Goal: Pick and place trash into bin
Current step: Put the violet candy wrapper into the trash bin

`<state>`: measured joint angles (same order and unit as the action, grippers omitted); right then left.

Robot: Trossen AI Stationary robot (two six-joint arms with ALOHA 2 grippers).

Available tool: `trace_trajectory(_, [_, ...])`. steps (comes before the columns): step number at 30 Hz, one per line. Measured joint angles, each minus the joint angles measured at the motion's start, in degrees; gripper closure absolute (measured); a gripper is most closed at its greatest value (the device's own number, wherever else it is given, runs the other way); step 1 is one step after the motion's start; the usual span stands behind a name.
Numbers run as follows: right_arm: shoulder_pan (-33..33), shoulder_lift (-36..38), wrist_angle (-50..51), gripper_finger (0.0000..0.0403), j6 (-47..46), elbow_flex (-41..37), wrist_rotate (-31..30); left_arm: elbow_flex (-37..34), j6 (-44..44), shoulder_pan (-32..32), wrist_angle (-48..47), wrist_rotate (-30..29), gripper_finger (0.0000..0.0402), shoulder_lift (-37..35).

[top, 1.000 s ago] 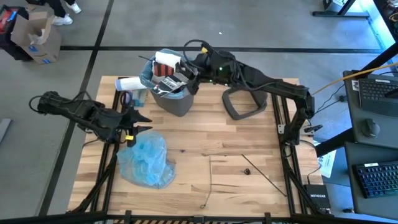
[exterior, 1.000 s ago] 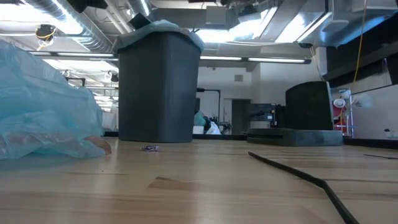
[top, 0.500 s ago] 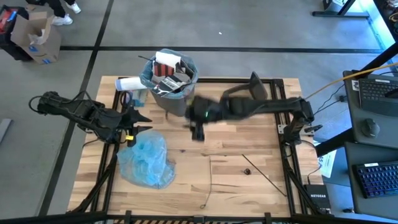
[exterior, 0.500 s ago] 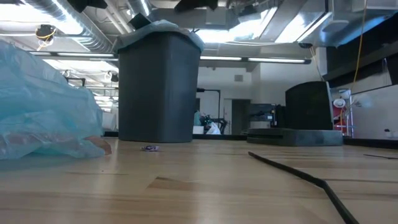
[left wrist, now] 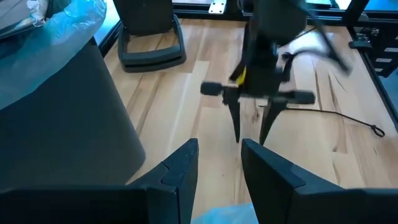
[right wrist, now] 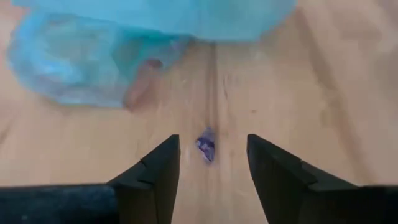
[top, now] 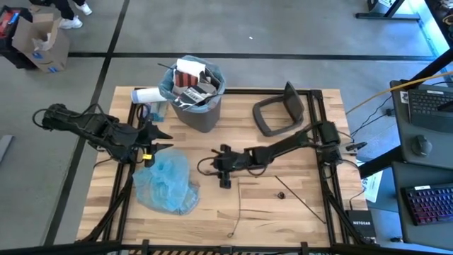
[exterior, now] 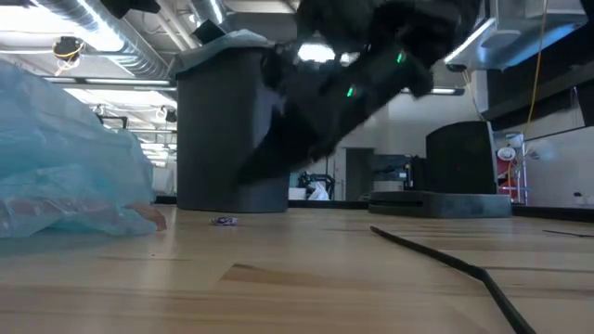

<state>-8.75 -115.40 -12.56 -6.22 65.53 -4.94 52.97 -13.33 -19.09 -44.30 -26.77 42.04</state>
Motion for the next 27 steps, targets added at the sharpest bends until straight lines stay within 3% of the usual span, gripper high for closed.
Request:
trace_trajectory(7, [0.0, -8.7, -9.01, 0.0229, -2.52, 0.61, -0.05, -0.02, -0.19, 0.0, -0.16, -0.01, 0.0285, 0.07])
trace_trajectory(12, [0.11, -10.85, -6.48, 0.0236, -2.49, 3.88, -0.59, -0.02, -0.18, 0.0, -0.12, -0.01, 0.0285, 0.07])
trace_trajectory(15, [0.11, -10.97, -4.9, 0.0269, -2.14, 4.72, -0.56, -0.02, -0.17, -0.01, -0.14, -0.01, 0.0285, 0.07])
trace_trajectory(21, [0.1, -10.04, 5.03, 0.0386, 0.77, 8.68, -0.33, -0.02, -0.17, 0.0, -0.16, -0.01, 0.0285, 0.07])
trace_trajectory(27, [1.27, -5.43, 22.86, 0.0384, 5.64, 15.32, -3.35, -0.02, -0.17, -0.01, -0.19, -0.01, 0.0285, 0.07])
